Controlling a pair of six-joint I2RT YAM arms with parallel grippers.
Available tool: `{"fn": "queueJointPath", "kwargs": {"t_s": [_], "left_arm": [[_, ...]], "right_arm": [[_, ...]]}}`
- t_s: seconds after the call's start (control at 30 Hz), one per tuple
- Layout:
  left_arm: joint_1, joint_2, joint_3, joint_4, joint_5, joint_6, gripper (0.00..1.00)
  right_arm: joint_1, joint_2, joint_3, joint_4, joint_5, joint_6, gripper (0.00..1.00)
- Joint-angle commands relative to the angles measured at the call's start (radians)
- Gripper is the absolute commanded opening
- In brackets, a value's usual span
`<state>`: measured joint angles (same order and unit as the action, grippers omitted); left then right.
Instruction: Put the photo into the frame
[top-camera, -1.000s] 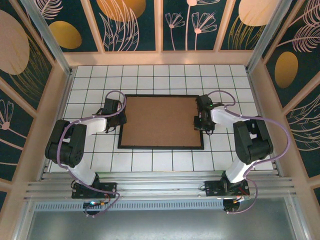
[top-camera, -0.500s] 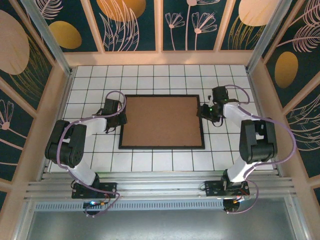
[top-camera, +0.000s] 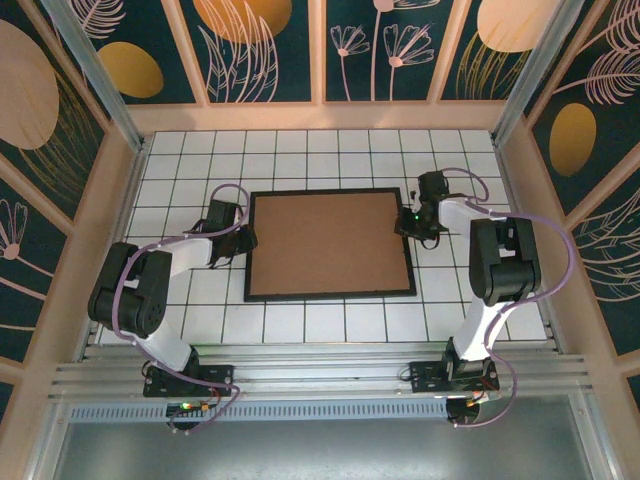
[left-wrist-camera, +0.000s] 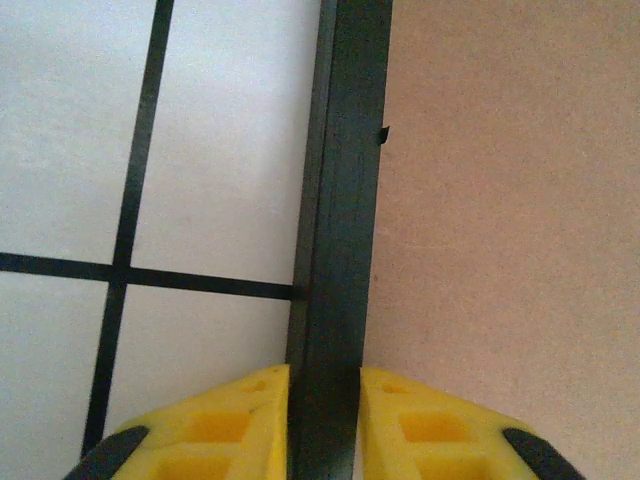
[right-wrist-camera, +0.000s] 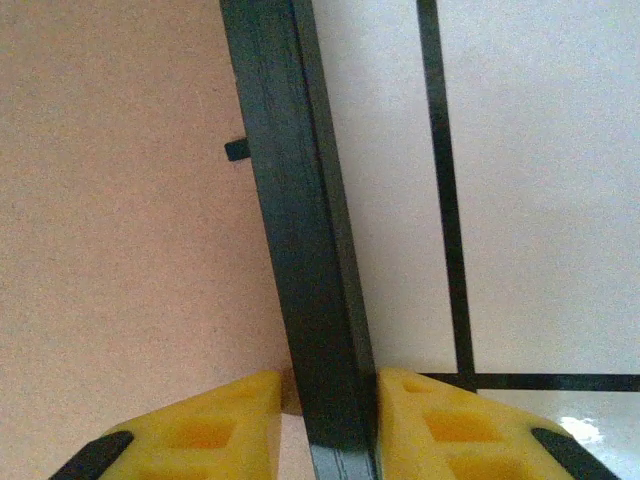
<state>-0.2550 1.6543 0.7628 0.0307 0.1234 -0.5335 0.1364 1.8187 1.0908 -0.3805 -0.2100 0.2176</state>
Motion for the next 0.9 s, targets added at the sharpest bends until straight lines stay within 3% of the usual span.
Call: {"fn": "queueJointPath", "kwargs": {"t_s": [0.0, 0.1, 0.27, 0.87], "left_arm": [[-0.012, -0.038, -0.001, 0.018, -0.017, -0.023, 0.33], [-0.004, -0.052, 0.002, 0.011, -0.104, -0.040, 0.39], [0.035, -0.040, 0.041, 0.015, -0.104, -0.031, 0.41], [0.041, 0.175, 0.242, -0.034, -0.055, 0.064, 0.29]], "right_arm": [[-0.002, 0.012, 0.017, 0.000, 0.052, -0.017, 0.25], [-0.004, 0.010, 0.018, 0.003, 0.067, -0.018, 0.22], [-0.004, 0.008, 0.018, 0.005, 0.059, -0.021, 0.21], [-0.001, 0.002, 0.017, 0.000, 0.070, -0.022, 0.21]]}}
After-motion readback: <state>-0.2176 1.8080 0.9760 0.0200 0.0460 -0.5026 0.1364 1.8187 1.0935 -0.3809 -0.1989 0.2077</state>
